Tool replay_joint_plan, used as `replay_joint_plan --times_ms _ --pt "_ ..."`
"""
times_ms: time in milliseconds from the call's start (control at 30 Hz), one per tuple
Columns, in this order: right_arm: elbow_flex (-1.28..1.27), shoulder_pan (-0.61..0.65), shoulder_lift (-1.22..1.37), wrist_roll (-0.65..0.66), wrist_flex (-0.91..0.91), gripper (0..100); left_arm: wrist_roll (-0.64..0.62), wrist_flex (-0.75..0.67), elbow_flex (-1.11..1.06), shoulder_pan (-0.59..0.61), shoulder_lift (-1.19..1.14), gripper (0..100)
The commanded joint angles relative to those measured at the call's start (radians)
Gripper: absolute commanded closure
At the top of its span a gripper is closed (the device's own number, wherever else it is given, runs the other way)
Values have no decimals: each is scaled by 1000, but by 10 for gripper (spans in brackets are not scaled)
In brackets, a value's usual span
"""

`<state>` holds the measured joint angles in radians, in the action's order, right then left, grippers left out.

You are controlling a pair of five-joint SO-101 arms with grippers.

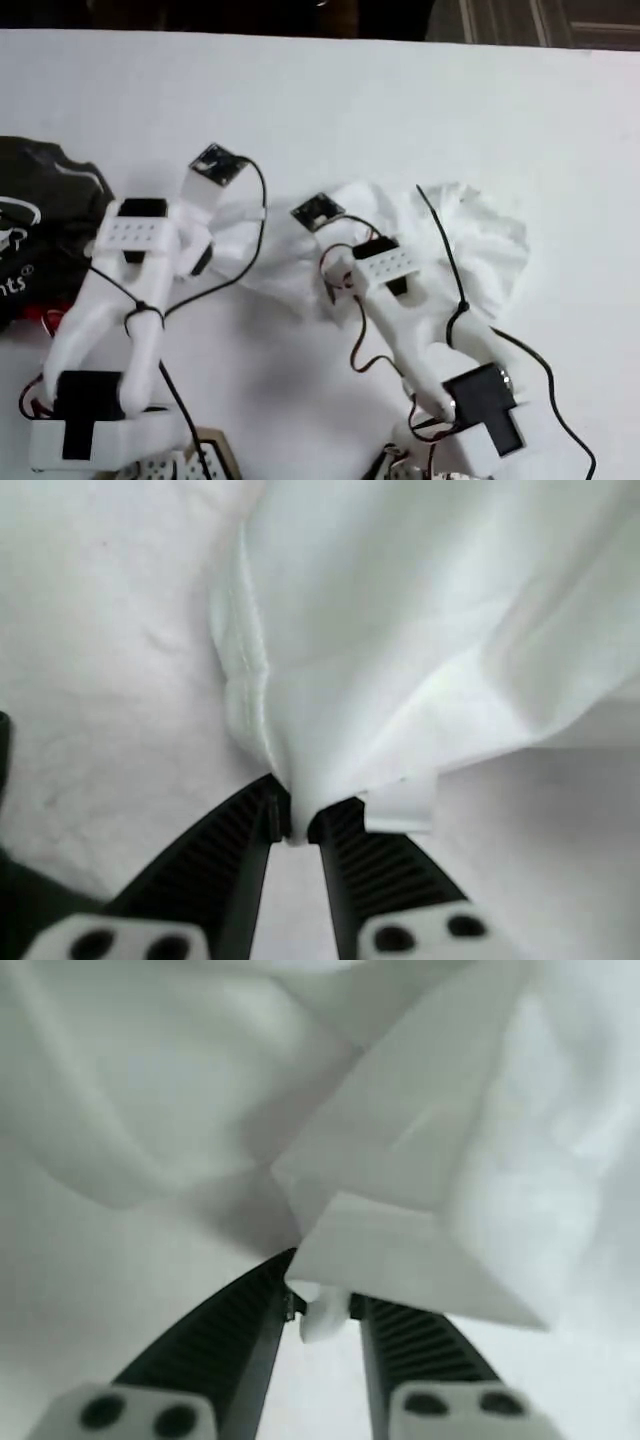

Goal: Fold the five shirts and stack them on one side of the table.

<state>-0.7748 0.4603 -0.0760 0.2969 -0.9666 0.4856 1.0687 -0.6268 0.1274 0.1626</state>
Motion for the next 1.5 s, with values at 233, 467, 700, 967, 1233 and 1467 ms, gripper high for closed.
replay_joint_plan --times_ms 233,467,700,967,1233,1467 --pt "31 -13 5 -8 8 771 -11 6 38 9 3 972" --pt "37 -18 8 -3 73 771 -11 5 38 9 3 972" --pt "186 -18 176 -2 -30 810 -11 5 38 9 3 972" --pt "374 -38 351 -8 -160 981 -11 8 38 9 3 972" --pt "321 -150 41 0 -213 980 -11 17 39 9 5 973" --pt "262 -209 -378 84 -298 980 -12 256 274 9 5 973"
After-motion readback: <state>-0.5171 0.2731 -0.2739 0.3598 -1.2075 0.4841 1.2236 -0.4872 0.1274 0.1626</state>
